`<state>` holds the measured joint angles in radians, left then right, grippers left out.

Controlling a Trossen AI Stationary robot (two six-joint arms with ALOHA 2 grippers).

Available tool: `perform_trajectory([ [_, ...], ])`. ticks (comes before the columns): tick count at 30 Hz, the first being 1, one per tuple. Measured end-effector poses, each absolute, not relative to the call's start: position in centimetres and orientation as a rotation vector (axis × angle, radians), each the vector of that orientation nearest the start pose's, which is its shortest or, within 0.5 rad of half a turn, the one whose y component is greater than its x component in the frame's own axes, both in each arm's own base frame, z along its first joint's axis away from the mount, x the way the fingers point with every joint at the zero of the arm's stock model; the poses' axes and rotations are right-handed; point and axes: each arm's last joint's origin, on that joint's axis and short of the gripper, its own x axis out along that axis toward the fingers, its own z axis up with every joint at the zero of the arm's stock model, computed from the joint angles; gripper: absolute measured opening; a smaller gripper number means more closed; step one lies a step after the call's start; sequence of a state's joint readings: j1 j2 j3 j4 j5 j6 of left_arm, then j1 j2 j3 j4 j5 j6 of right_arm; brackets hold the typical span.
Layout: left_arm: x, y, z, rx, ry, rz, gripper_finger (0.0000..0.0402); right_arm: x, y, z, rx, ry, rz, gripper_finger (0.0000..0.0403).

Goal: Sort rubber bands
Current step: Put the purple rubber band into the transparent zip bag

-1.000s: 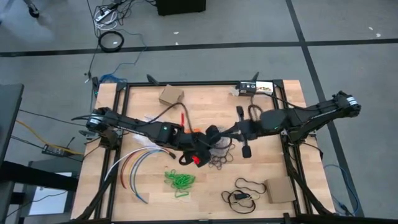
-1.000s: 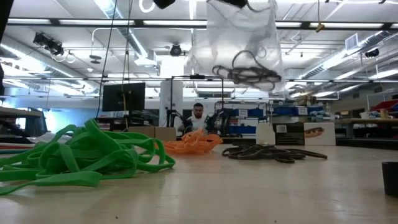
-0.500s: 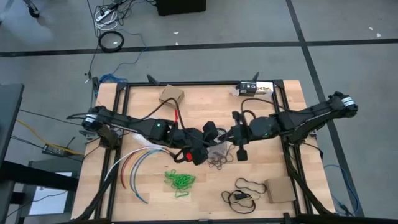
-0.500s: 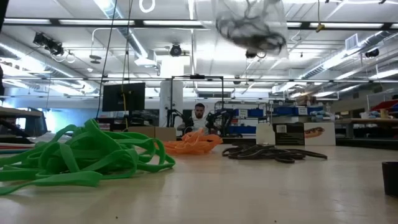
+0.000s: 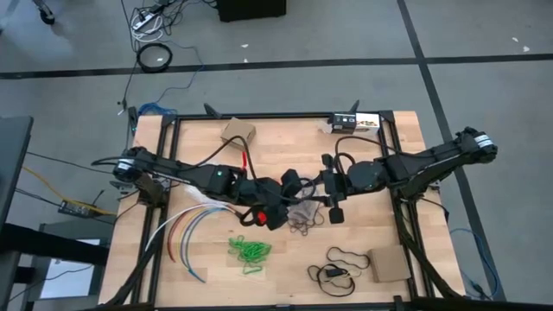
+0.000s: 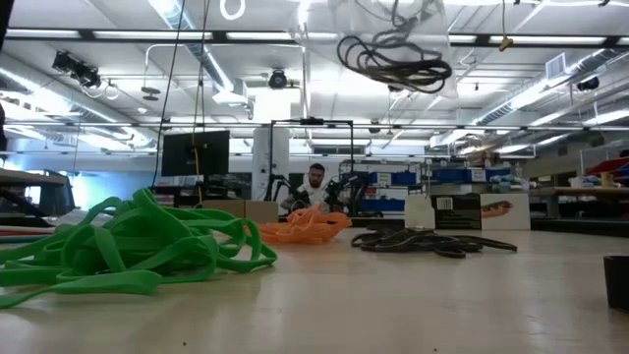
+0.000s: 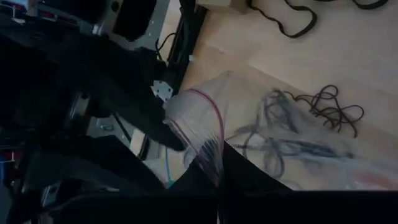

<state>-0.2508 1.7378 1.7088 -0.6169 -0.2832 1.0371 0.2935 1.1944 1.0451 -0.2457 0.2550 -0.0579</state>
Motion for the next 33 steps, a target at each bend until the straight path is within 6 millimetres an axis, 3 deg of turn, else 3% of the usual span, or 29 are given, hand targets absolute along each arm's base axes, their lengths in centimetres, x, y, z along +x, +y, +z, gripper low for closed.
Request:
perform_trajectory([
  [6, 37.6, -8.7, 35.7, 1.155, 0.618, -0.302, 0.0000, 24.3, 7.2, 34.5, -0.154, 0.336, 0.071, 0.0220],
  [10, 37.5, -8.5, 35.6, 1.149, 0.631, -0.300, 0.0000, 22.4, 7.2, 35.0, -0.155, 0.360, -0.005, 0.0227],
  [14, 37.4, -8.4, 35.5, 1.133, 0.652, -0.303, 0.0000, 20.6, 6.8, 33.7, -0.152, 0.532, -0.063, 0.0213],
  [20, 37.4, -8.5, 35.1, 1.093, 0.656, -0.332, 0.0000, 20.2, 6.4, 27.5, -0.125, 0.723, -0.034, 0.0186],
  [26, 37.4, -8.5, 34.3, 1.069, 0.681, -0.335, 0.0000, 20.3, 5.1, 20.5, 0.024, 0.682, -0.007, 0.0165],
  [33, 37.4, -8.6, 34.3, 1.035, 0.669, -0.362, 0.0000, 20.4, 4.6, 15.6, 0.081, 0.665, -0.006, 0.0151],
])
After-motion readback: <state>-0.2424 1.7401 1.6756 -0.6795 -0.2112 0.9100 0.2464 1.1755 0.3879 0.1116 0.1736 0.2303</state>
